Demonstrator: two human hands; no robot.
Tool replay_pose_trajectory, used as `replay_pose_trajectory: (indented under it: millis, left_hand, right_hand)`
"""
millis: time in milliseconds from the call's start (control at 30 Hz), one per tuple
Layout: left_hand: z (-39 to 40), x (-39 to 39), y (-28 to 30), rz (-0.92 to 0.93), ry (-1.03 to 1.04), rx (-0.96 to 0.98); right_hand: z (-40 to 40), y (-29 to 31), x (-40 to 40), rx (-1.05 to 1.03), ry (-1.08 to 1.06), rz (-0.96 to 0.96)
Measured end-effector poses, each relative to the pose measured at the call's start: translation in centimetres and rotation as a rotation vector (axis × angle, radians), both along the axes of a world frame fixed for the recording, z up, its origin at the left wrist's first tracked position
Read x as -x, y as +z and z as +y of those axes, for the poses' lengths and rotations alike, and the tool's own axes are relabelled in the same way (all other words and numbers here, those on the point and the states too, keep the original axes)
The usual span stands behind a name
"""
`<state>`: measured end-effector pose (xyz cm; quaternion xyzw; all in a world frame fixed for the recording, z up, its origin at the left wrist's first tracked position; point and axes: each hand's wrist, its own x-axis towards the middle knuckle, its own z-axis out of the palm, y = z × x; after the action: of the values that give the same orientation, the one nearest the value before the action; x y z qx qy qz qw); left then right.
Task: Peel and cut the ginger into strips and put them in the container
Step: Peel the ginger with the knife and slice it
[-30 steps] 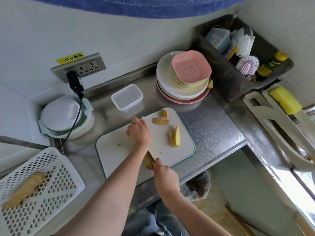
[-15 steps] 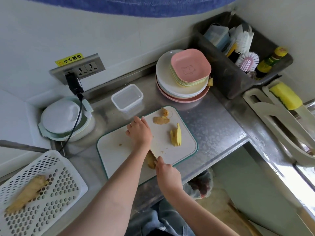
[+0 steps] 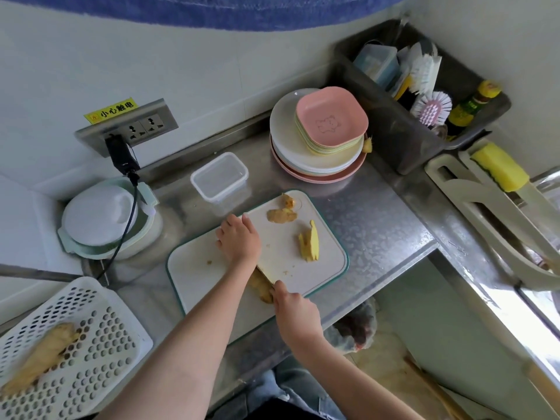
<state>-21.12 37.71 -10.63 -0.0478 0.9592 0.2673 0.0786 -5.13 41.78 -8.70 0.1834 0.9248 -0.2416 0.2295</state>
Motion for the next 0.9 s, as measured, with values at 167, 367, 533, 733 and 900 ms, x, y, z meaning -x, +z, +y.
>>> replay_pose_trajectory:
  millis: [167,367,533,733,900]
  left_hand:
    - [-2.6,-3.4,1.4,0.12,0.241,-0.153]
    - [-4.1,-6.9,0.0,-0.125,-0.003,0.194]
    - [-5.2,-5.1,0.5,-0.275,-0.041,0.35]
    - [-4.2,-5.9,3.2,0.369,-0.109,-0.051]
    - [-3.0,-2.2,4.9,0.307,-0.684,-0.002]
  right_hand:
    - [1.0,0.0,0.2,0.001,0.0,0.05]
    - [1.6,0.1,0.1,-0.008,-0.016,0.086]
    - [3.6,0.7,0.3,-0.023,-0.192,0.115]
    - [5.0,1.8,0.3,-0.239,-0.004,0.184]
    - [6.0,1.8,-0.3,-0.477,0.234,0.146]
